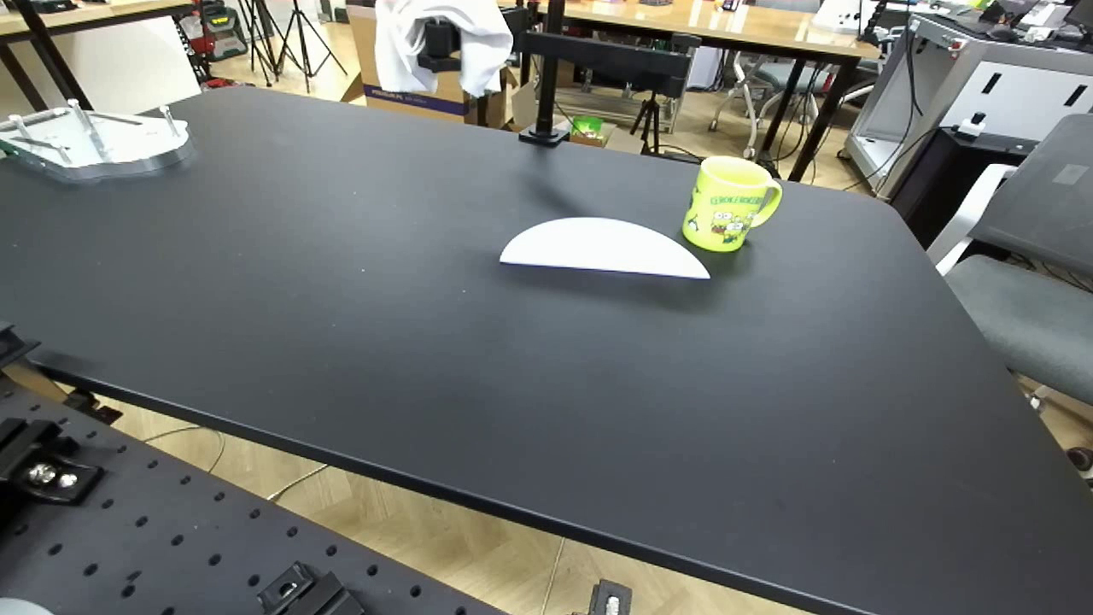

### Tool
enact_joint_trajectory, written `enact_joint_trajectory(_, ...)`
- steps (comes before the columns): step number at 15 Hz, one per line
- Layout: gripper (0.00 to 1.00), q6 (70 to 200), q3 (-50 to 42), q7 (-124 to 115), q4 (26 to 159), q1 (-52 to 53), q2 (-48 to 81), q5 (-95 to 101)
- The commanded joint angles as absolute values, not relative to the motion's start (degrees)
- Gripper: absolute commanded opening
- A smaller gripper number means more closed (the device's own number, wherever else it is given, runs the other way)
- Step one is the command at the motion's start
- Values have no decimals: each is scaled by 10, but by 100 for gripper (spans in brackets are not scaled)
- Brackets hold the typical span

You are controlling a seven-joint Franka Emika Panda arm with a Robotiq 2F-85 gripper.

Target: Put the towel on the table

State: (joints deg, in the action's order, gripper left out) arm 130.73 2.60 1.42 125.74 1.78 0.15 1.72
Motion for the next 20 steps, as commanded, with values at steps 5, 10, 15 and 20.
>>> enact_joint_trajectory(5, 18, 1277, 21, 36, 1227, 17, 22, 15)
enact_joint_trajectory(10, 0, 1265, 20, 53, 1221, 15, 23, 12)
enact_joint_trajectory(15, 0, 1265, 21, 63, 1233, 17, 0, 12)
enact_joint_trajectory(20, 0, 1267, 23, 49, 1255, 20, -55, 23)
